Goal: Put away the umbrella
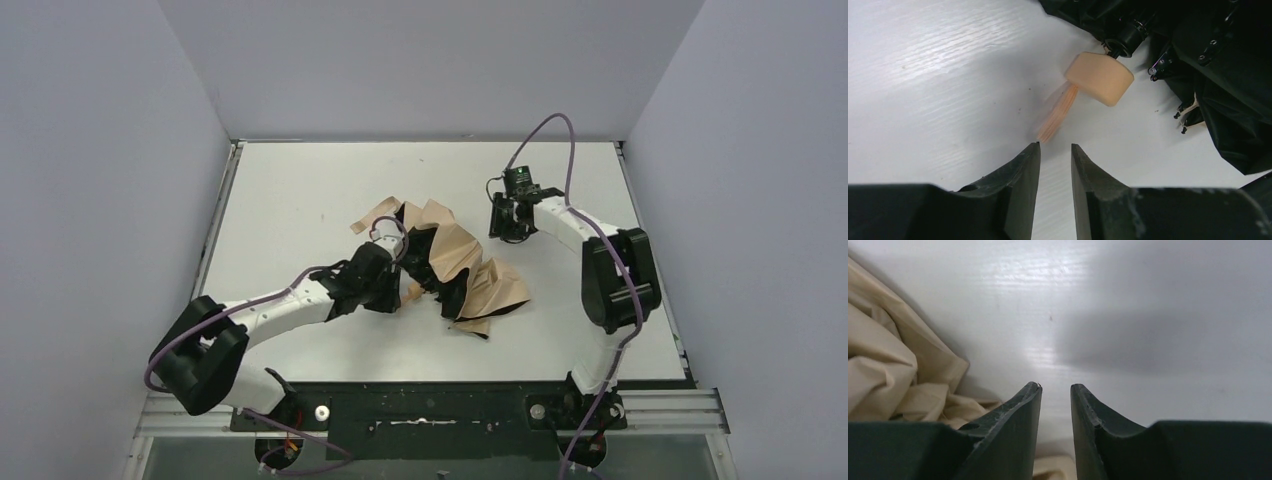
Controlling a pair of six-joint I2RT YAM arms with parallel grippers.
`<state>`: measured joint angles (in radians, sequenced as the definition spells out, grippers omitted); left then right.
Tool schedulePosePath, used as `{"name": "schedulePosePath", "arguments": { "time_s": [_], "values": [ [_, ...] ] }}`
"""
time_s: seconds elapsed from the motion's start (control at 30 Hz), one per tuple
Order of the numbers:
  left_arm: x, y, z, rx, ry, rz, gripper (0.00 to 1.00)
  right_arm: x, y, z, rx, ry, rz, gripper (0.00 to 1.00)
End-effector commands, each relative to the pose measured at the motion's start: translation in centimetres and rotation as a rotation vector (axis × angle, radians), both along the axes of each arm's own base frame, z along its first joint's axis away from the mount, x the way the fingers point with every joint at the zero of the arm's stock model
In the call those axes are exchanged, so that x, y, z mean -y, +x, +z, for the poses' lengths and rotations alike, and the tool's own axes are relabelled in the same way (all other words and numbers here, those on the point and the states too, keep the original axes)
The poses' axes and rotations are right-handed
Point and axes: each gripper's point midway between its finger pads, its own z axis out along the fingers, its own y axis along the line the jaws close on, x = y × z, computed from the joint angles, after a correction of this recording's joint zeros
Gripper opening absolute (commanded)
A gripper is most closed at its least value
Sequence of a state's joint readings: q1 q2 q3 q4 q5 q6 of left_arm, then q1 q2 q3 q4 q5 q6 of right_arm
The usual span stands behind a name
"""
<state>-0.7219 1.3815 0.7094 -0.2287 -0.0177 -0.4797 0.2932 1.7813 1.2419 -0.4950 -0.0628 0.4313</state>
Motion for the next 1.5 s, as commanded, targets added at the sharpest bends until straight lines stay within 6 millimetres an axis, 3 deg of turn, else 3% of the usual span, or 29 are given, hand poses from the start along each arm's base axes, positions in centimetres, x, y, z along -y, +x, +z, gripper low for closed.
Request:
{"name": "schedulePosePath", "arguments": {
  "time_s": [0.0,0.13,0.4,0.73,0.8,0.87,0.97,1.03,1.13,1.3,1.47],
  "values": [
    [2.9,1.7,0.5,0.048,-0.056,0.011,0.24,-3.6,4.4,1.4,0.069,0.129,0.121,0.28],
    [4.1,2.4,-0.8,0.019,-0.056,0.007,0.16,-6.1,4.7,0.0,0.02,0.241,0.183,0.24],
    [5.1,4.9,-1.4,0.022,-0.016,0.003,0.13,-6.9,1.5,-1.2,-0.057,0.311,0.228,0.23],
    [6.5,8.7,-0.3,0.05,0.036,-0.085,0.13,-4.6,-4.0,-0.5,-0.102,0.281,0.177,0.24],
    [6.3,9.3,0.0,0.054,0.039,-0.08,0.13,-3.4,-4.5,-0.3,-0.087,0.233,0.145,0.25],
    [5.9,9.6,0.3,0.057,0.04,-0.073,0.13,-0.9,-4.4,0.0,-0.053,0.135,0.078,0.27],
    [4.8,9.0,1.0,0.061,0.039,-0.062,0.15,2.8,-4.6,1.7,0.012,0.042,-0.016,0.35],
    [3.8,8.0,1.4,0.064,0.034,-0.052,0.2,4.9,-5.4,2.9,0.048,-0.013,-0.064,0.46],
    [2.5,6.2,2.3,0.075,0.011,-0.041,0.27,6.5,-7.3,4.2,0.059,-0.053,-0.097,0.5],
    [2.1,3.3,4.7,0.092,-0.081,-0.084,0.41,5.5,-10.8,3.9,0.011,0.024,-0.069,0.5],
    [1.8,2.6,7.3,0.145,-0.093,-0.144,0.48,3.3,-14.6,1.6,-0.076,0.115,-0.035,0.48]
  ]
}}
